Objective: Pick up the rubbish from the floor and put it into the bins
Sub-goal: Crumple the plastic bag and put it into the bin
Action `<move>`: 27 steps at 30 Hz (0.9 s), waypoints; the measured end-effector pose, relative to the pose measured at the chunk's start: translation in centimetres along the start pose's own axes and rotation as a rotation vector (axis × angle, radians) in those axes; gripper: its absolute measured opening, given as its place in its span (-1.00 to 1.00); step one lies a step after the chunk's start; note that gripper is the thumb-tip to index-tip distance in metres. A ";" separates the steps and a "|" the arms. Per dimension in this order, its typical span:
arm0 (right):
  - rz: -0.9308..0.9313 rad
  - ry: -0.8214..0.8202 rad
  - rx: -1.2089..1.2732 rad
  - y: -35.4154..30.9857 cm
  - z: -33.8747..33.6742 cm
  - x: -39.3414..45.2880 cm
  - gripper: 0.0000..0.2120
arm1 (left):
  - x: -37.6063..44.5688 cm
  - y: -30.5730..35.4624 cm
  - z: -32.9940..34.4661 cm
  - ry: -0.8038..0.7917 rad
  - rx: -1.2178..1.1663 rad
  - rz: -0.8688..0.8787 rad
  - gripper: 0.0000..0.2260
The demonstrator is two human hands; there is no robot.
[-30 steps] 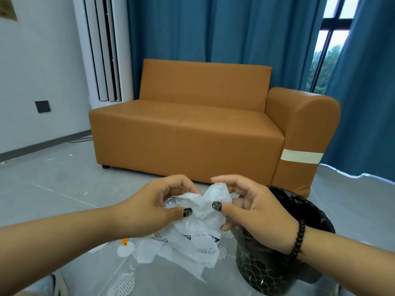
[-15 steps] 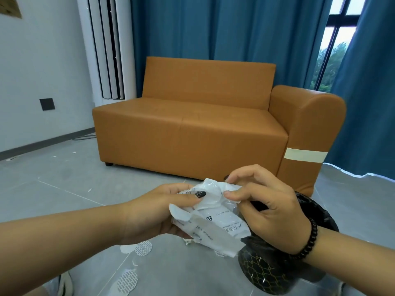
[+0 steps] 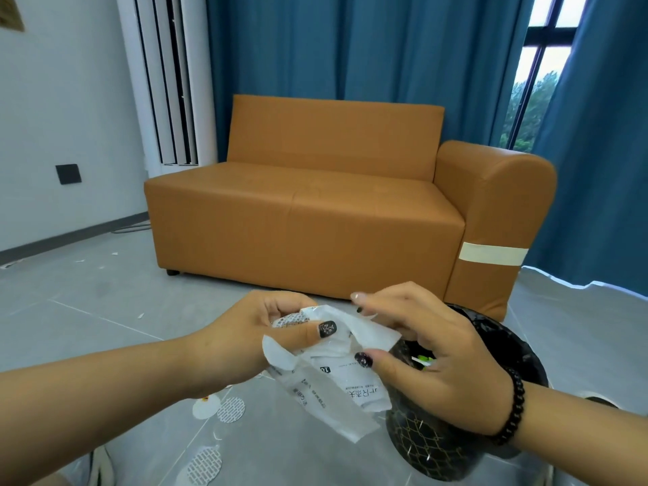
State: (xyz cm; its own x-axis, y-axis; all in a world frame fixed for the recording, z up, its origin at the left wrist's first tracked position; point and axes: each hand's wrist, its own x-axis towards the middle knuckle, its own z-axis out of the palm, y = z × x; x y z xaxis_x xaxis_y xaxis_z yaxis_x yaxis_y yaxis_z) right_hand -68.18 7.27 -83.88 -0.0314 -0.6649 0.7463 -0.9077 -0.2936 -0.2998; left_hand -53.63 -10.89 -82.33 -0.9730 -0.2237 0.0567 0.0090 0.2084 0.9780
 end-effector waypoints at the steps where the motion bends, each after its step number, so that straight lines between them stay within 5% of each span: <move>1: 0.043 -0.037 0.012 0.1 -0.1 -0.2 -0.58 | 0.0 0.1 0.0 0.002 0.032 0.034 -0.76; 5: 0.207 -0.135 0.120 0.1 0.5 -1.2 -0.62 | -0.1 0.3 0.4 -0.013 0.153 0.169 -0.84; 10: 0.288 0.023 0.343 -0.6 0.7 -1.1 -0.64 | -0.1 0.2 0.7 -0.033 0.162 0.216 -0.85; 14: 0.315 -0.001 0.421 -0.9 0.3 -0.5 -0.65 | -0.1 0.1 0.6 0.023 0.181 0.283 -0.82; 21: 0.079 0.152 0.105 -0.9 0.2 1.0 -0.87 | -0.1 0.3 0.5 -0.069 0.096 0.122 -0.73; 27: -0.221 -0.029 -0.310 -0.3 0.3 1.2 -0.82 | -0.3 -0.2 0.2 -0.162 -0.104 -0.075 -0.57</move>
State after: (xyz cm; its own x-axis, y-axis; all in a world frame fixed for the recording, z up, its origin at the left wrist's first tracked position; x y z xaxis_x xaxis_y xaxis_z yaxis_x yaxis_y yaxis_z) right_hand -67.81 6.38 -83.10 0.1867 -0.6291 0.7546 -0.9749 -0.2132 0.0635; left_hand -53.39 -10.68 -82.53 -0.9962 -0.0767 -0.0424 -0.0496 0.0954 0.9942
